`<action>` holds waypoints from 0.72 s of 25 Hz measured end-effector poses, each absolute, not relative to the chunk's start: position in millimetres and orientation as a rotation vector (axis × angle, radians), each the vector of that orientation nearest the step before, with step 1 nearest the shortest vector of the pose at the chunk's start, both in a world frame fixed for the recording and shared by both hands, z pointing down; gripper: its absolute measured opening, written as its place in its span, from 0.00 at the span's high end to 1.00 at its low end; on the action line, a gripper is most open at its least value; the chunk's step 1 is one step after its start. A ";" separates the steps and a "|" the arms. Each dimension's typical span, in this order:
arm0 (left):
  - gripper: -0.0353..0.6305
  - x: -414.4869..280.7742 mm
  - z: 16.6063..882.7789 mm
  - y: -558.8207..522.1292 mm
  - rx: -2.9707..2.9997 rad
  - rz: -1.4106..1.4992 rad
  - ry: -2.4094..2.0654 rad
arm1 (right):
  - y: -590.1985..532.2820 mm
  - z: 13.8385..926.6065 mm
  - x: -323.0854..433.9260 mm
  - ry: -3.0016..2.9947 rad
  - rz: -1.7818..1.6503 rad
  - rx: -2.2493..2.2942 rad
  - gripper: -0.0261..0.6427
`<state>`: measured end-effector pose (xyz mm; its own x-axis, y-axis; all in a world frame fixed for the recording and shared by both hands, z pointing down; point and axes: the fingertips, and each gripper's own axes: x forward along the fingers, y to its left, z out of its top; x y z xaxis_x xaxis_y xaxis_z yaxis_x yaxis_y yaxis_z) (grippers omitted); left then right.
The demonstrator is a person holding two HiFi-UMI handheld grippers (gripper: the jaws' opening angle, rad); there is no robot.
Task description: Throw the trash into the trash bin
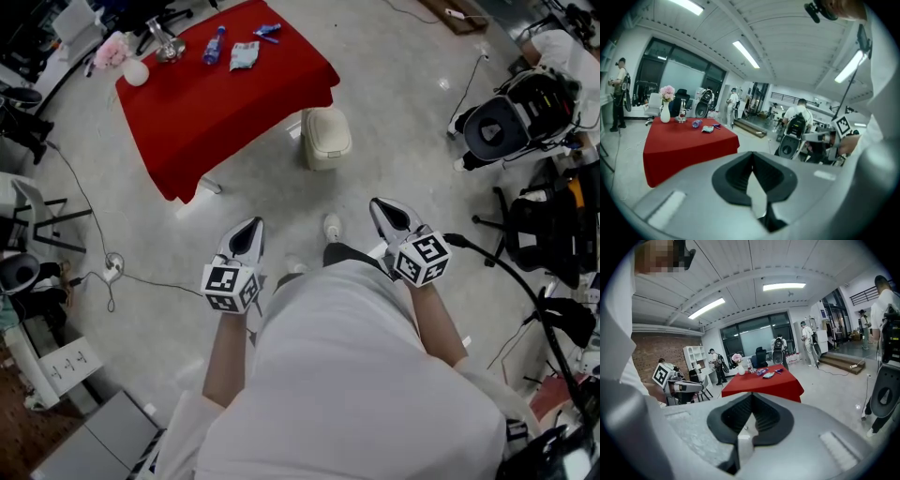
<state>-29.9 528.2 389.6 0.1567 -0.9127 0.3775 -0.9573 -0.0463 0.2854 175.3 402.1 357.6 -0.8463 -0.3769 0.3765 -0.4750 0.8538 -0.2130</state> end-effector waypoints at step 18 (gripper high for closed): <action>0.94 -53.1 394.2 446.9 1.948 0.171 -1.828 | 304.8 377.4 142.6 -2.686 0.460 0.590 0.96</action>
